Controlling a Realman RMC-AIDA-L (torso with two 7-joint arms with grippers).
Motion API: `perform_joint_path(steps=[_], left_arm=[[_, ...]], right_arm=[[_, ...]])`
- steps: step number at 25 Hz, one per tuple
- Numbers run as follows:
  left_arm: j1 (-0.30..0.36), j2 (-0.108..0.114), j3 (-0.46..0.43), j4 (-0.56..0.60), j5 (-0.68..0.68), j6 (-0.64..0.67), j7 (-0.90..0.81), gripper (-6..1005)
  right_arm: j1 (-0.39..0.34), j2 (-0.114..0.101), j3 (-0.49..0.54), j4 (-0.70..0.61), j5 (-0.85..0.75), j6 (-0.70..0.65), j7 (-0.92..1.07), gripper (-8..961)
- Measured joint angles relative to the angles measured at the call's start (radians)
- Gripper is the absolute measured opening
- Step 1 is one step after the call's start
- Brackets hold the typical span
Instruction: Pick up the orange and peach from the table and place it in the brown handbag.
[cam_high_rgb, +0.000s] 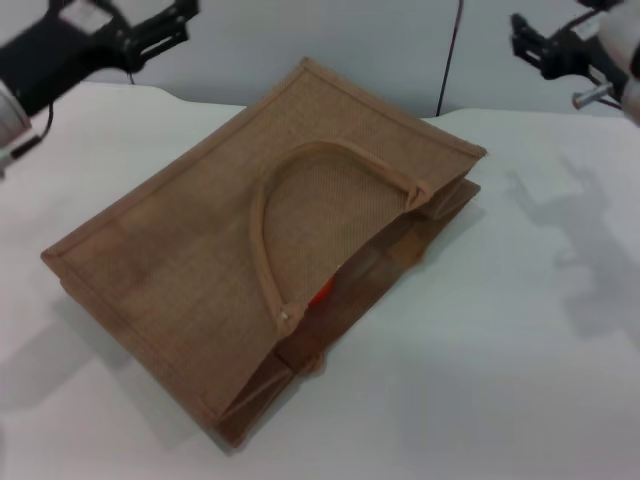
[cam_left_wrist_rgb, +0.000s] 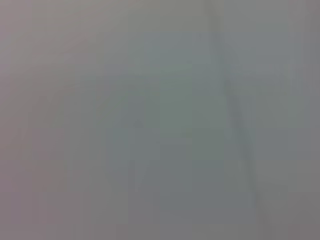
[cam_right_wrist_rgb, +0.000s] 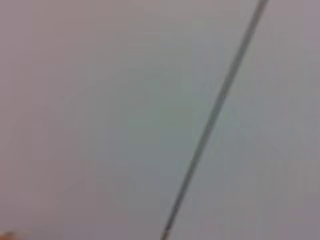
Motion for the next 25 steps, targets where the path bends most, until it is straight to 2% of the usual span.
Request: perform_joint_path(steps=[1,7,11,14,18,25], left_arm=[[-0.012,-0.001,0.001,-0.088,-0.080,0.016,0.090,876],[-0.137,0.000,-0.006,-0.520,-0.470,0.041,0.489,879],[-0.204,0.000,-0.011,-0.698,-0.637,0.044,0.660,879],[-0.215,0.000,-0.012,-0.731,-0.682,0.044,0.663,878],[-0.216,-0.001,-0.011,-0.741,-0.696,0.045,0.667,878],[-0.219,-0.001,-0.010,-0.752,-0.701,0.052,0.669,877]], right_arm=[[0.000,0.000,0.000,0.000,0.000,0.000,0.000,773],[0.043,0.002,-0.168,0.295,0.117,-0.470,0.014,771],[0.093,0.005,-0.280,0.458,0.186,-0.671,0.088,769],[0.118,0.006,-0.308,0.545,0.198,-0.747,0.212,768],[0.152,0.004,-0.316,0.626,0.194,-0.757,0.335,768],[0.175,0.005,-0.321,0.665,0.194,-0.755,0.357,768]])
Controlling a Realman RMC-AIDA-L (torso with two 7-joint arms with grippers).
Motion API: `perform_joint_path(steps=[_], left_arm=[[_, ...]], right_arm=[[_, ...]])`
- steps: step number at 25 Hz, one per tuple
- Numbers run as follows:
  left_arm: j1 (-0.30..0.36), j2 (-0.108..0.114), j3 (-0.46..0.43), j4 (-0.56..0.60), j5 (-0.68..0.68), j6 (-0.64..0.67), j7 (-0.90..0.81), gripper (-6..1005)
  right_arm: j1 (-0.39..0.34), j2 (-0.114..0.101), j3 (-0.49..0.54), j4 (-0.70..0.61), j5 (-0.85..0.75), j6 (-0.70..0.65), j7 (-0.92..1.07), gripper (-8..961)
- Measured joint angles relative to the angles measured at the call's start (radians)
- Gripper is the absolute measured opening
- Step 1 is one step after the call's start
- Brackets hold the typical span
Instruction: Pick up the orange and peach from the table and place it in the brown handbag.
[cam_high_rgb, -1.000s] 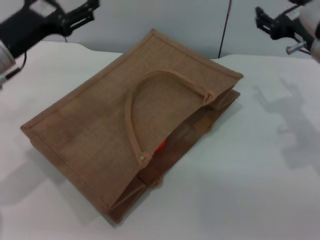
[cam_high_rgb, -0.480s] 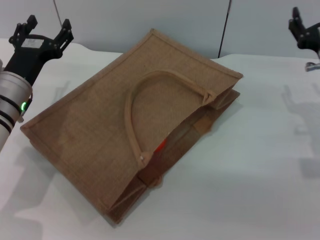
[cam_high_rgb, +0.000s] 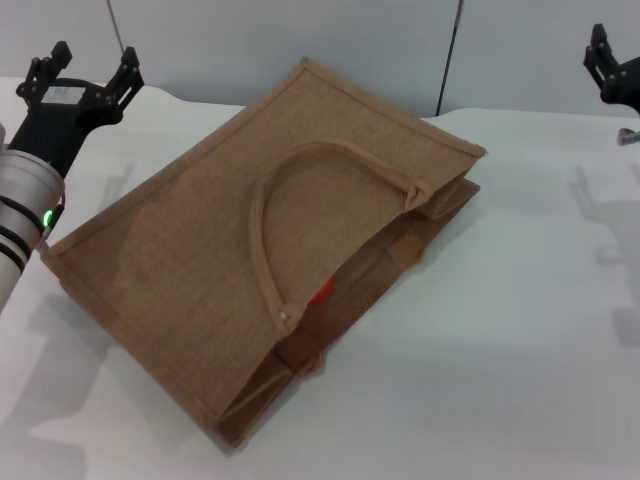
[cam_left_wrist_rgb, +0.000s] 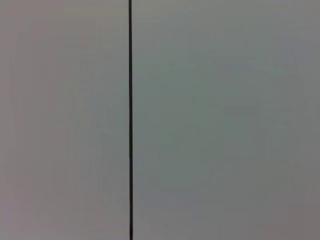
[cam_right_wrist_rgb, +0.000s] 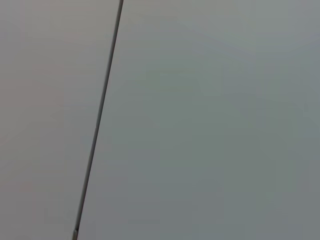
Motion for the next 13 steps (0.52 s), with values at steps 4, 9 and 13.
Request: perform_joint_path(steps=[4,9,13], left_arm=[[0.000,0.000,-0.001,-0.001,-0.002,0.006,0.001,876],[-0.001,0.000,-0.001,-0.002,-0.006,0.024,0.002,876],[-0.003,-0.001,-0.001,-0.003,-0.006,0.025,0.001,876]], right_arm=[[0.002,0.000,-0.001,0.001,0.000,-0.001,0.001,768],[0.007,0.000,-0.008,0.001,0.000,-0.005,0.001,768],[0.023,0.000,-0.011,0.020,0.000,0.001,0.001,768]])
